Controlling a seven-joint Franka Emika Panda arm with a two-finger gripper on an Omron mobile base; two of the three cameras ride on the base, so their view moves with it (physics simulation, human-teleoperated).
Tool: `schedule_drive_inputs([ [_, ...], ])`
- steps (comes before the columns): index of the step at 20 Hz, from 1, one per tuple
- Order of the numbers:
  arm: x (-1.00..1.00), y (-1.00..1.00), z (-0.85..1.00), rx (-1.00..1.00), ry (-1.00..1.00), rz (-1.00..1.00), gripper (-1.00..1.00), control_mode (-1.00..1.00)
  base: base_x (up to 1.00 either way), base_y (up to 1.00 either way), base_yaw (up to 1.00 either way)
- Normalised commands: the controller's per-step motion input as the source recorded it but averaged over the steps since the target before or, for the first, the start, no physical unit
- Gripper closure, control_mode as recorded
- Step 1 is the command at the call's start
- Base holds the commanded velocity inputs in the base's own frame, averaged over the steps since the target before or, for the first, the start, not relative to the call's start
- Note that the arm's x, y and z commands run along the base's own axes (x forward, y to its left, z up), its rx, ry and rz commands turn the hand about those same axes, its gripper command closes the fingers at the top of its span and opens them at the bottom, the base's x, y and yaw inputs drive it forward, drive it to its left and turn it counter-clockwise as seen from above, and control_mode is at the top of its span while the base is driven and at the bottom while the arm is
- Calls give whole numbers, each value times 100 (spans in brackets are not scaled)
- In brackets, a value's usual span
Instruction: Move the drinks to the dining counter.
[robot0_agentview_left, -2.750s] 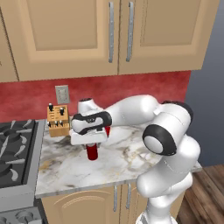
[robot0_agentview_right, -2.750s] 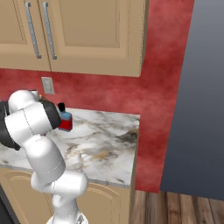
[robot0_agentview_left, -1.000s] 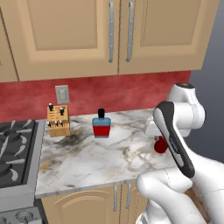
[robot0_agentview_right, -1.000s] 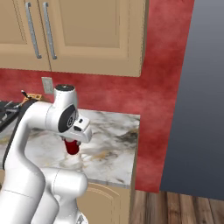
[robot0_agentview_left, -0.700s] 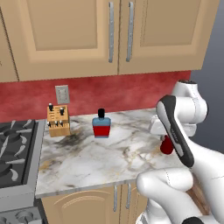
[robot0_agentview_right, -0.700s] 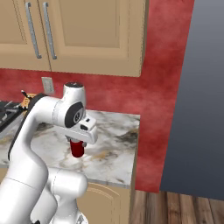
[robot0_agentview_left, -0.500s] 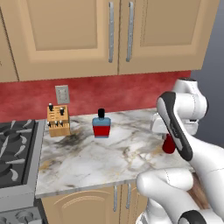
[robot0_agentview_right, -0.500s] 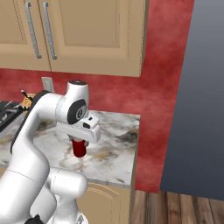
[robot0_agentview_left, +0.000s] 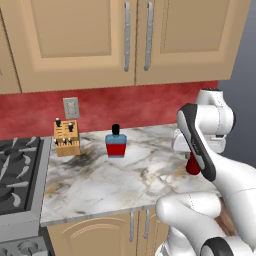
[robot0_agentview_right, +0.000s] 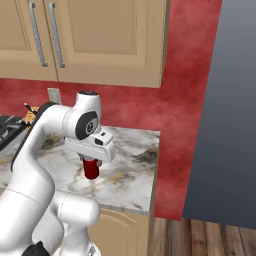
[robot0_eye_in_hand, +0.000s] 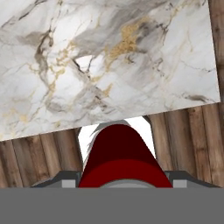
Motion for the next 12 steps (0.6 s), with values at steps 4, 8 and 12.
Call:
schedule_drive_inputs([
  [4,0,0,0,0,0,0,100,-100,0,0,0],
  [8,0,0,0,0,0,0,100,100,-1,-1,0],
  [12,0,0,0,0,0,0,100,100,-40,-20,-46],
])
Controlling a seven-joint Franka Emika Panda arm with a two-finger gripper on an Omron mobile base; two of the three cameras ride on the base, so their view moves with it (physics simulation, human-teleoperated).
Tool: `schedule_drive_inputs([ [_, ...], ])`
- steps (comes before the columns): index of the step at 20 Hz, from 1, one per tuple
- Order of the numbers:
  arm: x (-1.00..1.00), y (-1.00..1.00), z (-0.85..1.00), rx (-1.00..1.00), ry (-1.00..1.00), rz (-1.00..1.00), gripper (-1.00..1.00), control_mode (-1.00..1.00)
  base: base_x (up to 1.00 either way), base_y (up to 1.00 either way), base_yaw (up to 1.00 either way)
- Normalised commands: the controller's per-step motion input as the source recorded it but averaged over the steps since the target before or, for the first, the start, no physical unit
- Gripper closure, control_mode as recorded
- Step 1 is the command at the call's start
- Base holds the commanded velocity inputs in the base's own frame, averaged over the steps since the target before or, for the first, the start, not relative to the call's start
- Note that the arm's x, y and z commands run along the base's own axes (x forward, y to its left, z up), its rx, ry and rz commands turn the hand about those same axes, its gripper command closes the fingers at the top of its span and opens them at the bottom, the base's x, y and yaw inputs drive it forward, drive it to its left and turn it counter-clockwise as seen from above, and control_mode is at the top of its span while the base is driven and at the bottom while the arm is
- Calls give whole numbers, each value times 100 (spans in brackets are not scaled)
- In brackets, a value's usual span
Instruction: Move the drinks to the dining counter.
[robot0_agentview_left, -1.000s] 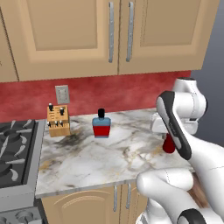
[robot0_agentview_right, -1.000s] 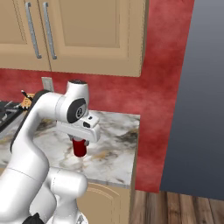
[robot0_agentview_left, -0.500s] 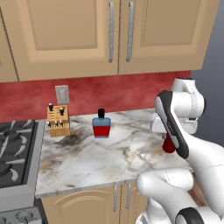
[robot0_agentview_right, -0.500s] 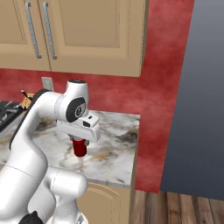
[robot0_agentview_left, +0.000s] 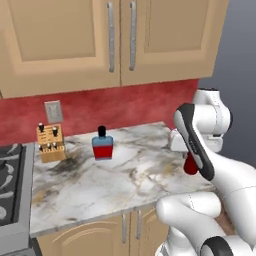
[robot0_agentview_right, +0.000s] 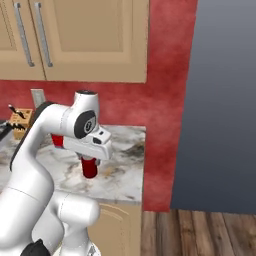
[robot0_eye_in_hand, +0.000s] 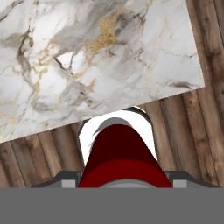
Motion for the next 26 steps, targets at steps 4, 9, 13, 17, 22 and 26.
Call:
schedule_drive_inputs([
  [4,0,0,0,0,0,0,100,100,-30,-9,-57],
  [9,0,0,0,0,0,0,100,100,-27,-32,-72],
  [13,0,0,0,0,0,0,100,100,0,-52,-86],
  [17,0,0,0,0,0,0,100,100,0,-41,-89],
  [22,0,0,0,0,0,0,100,100,0,-44,-89],
  [26,0,0,0,0,0,0,100,100,0,-51,-87],
])
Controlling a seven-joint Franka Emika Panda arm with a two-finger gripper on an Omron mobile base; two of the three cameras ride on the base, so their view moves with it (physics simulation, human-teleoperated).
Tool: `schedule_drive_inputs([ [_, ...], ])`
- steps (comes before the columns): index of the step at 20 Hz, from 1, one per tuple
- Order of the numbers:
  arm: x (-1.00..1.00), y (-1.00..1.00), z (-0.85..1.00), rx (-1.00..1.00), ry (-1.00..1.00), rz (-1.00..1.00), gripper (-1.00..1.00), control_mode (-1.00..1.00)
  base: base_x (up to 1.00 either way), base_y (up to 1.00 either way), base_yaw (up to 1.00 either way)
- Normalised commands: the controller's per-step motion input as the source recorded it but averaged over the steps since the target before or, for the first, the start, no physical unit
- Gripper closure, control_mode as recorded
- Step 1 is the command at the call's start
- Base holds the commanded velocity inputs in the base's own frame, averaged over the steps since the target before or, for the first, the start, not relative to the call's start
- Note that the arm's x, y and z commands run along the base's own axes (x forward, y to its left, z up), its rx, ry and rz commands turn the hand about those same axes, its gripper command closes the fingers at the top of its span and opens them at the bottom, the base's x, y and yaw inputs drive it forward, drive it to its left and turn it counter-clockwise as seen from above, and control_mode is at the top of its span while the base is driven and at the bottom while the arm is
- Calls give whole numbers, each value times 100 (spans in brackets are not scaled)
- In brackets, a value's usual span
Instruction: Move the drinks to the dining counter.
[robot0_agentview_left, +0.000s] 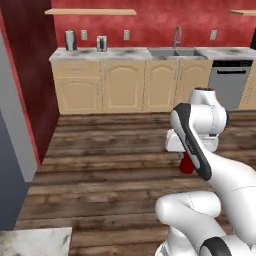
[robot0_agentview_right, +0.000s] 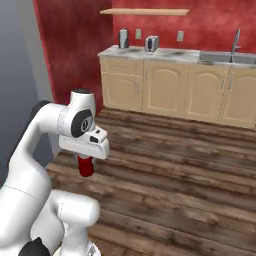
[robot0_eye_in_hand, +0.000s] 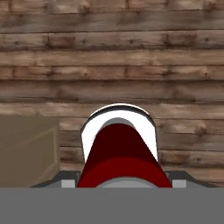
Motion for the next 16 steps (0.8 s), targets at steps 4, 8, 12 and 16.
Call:
schedule_drive_inputs([
  [4,0,0,0,0,0,0,100,100,0,-54,-86],
  [8,0,0,0,0,0,0,100,100,2,-42,-87],
  [12,0,0,0,0,0,0,100,100,9,-39,-85],
  [16,0,0,0,0,0,0,100,100,25,-24,-81],
])
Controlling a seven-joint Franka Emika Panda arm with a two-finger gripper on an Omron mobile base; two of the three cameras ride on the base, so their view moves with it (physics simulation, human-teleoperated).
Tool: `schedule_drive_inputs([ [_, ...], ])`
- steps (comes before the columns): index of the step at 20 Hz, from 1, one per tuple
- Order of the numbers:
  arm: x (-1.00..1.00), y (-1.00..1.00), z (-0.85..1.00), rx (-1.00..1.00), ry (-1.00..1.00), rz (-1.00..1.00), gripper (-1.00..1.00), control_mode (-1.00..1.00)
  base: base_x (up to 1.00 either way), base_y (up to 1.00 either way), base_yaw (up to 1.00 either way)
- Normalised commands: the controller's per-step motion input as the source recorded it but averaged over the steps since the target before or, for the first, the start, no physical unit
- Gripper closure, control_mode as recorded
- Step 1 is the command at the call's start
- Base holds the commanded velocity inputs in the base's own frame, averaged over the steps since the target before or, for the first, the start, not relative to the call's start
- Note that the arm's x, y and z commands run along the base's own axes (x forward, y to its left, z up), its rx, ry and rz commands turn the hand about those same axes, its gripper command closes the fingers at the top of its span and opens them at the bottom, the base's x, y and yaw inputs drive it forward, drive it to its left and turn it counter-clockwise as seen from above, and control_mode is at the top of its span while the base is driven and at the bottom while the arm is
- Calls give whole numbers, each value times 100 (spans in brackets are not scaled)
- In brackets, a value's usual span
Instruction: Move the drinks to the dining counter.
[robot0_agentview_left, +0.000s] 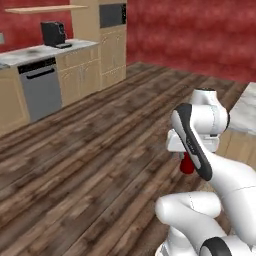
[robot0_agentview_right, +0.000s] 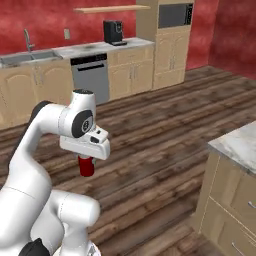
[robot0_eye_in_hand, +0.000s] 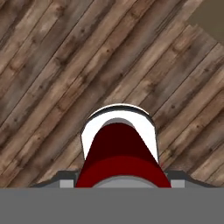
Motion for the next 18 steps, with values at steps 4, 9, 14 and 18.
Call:
schedule_drive_inputs([
  [4,0,0,0,0,0,0,100,100,30,-18,-74],
  [9,0,0,0,0,0,0,100,100,43,-34,-67],
  [14,0,0,0,0,0,0,100,100,39,-47,-64],
  [18,0,0,0,0,0,0,100,100,40,-33,-65],
])
